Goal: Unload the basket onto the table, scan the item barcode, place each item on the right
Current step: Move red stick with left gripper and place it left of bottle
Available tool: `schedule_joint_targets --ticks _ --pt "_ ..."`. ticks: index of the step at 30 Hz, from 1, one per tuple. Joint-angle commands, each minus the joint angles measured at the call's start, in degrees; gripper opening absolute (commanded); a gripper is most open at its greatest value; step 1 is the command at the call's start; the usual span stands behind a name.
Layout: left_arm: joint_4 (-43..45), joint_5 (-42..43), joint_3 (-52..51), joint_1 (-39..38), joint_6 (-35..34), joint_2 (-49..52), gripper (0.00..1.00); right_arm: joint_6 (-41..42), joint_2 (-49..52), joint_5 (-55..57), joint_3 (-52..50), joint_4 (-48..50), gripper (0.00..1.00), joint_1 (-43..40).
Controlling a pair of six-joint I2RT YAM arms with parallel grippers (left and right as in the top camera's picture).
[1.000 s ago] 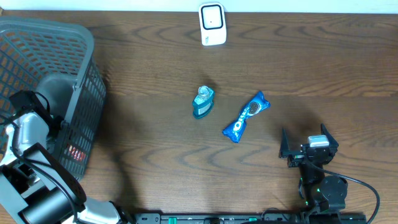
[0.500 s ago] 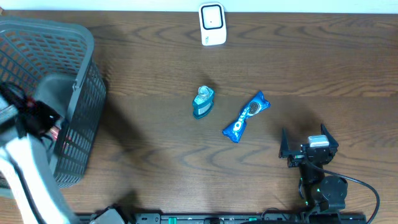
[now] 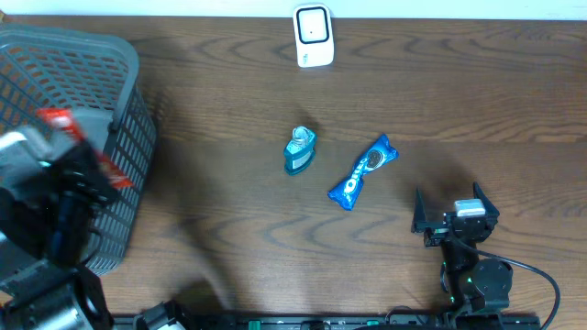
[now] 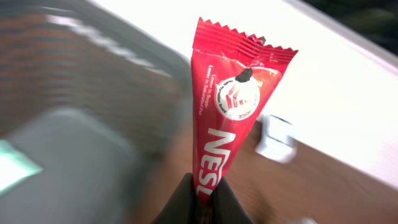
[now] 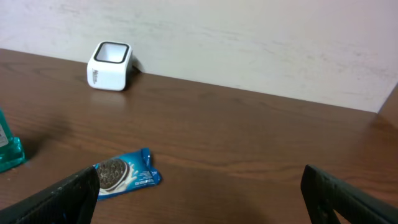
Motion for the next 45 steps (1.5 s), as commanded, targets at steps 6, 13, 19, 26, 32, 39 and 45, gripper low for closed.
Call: schedule_joint_targets --ticks 6,13,19,26,32,39,45 --pt "-1.95 0.42 -4.04 -19.47 -2.08 6.21 0.07 0.44 -0.35 0.09 -0.04 -0.24 0.99 -0.20" --pt "-1.14 -20.72 -10.25 -36.41 -6.69 22.01 0.07 0.44 -0.35 0.09 -0.04 -0.24 0.99 -0.20" --pt "6.03 -23.91 -11.28 -44.50 -9.14 37.16 0.07 0.44 -0.31 0.09 -0.04 -0.24 0.99 -0.20" --pt "11.21 -29.38 -11.28 -45.38 -12.52 50.45 0.07 0.44 -0.31 0.09 -0.04 -0.24 0.99 -0.20" --pt "11.69 -31.82 -11.28 -45.38 -12.48 55.15 0.07 0.44 -0.31 0.09 -0.04 -0.24 0.99 -0.20" --pt "11.96 -33.68 -11.28 -45.35 -12.24 55.41 0.38 0.44 -0.31 0.09 -0.04 -0.24 0.99 -0.20" --pt "11.91 -36.92 -10.62 -45.31 -10.71 53.44 0.86 0.44 -0.31 0.09 -0.04 -0.24 0.99 -0.20"
